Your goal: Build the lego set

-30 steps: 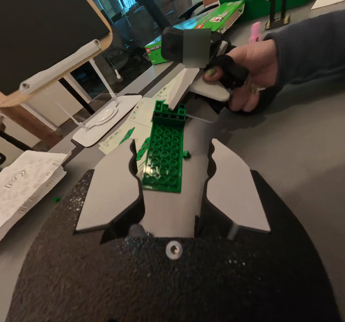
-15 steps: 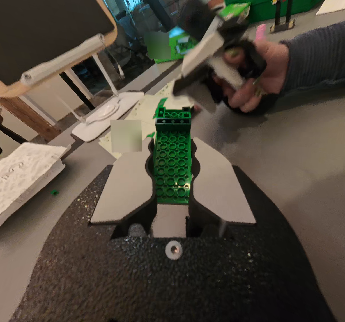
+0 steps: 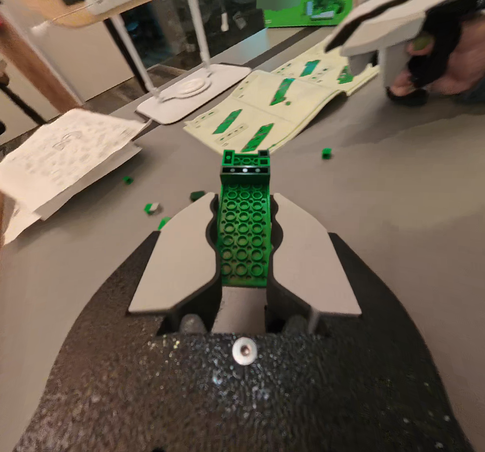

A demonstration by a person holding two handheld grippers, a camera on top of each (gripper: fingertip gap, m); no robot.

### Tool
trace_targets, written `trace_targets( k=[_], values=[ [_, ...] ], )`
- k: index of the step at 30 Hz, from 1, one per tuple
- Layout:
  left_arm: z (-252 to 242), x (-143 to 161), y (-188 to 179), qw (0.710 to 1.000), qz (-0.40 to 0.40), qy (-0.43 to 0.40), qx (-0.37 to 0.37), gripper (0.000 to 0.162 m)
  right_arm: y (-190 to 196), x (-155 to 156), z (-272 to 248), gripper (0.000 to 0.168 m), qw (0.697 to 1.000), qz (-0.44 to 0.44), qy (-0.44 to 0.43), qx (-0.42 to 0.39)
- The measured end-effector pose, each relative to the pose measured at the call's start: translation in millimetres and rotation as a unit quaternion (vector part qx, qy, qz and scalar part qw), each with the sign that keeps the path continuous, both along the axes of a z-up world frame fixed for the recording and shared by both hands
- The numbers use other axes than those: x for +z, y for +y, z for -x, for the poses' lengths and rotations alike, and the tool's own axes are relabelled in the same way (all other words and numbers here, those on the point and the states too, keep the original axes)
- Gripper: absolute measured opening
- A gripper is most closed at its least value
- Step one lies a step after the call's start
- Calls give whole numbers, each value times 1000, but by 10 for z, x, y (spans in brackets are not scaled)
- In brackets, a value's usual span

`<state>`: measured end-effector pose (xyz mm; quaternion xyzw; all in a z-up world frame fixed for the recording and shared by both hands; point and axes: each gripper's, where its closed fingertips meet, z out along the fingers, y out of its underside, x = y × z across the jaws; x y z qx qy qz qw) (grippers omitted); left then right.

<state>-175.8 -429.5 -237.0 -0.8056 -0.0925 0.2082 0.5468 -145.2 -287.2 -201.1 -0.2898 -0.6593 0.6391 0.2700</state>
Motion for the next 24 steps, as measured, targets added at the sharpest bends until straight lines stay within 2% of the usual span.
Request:
trace_targets(
  k=[2,4,7,11,14,18,21,24],
  values=[
    [99,10,-141,1000,-10,-8,25,36,-67,-130,18,19,998,-56,-22,3],
    [117,41,-186,999,-32,-21,24,36,-187,-284,-47,17,991,-106,-57,56],
    [34,56,-134,998,-49,-44,-11,36,-302,-449,-199,17,973,-146,-106,143],
    [-118,-45,-16,996,-11,-60,-60,36,-358,-486,-226,10,949,-218,-125,190],
    [-219,-135,60,994,23,-65,-89,36,-393,-591,-246,6,901,-323,-168,237],
    [-309,-172,110,990,36,-74,-113,36,-362,-756,-179,13,823,-463,-175,276],
    [-354,-170,129,988,35,-79,-124,36,-378,-831,-120,13,784,-514,-174,301],
    [-377,-178,134,987,38,-82,-132,36,-386,-899,-91,6,762,-532,-194,314]
  ],
)
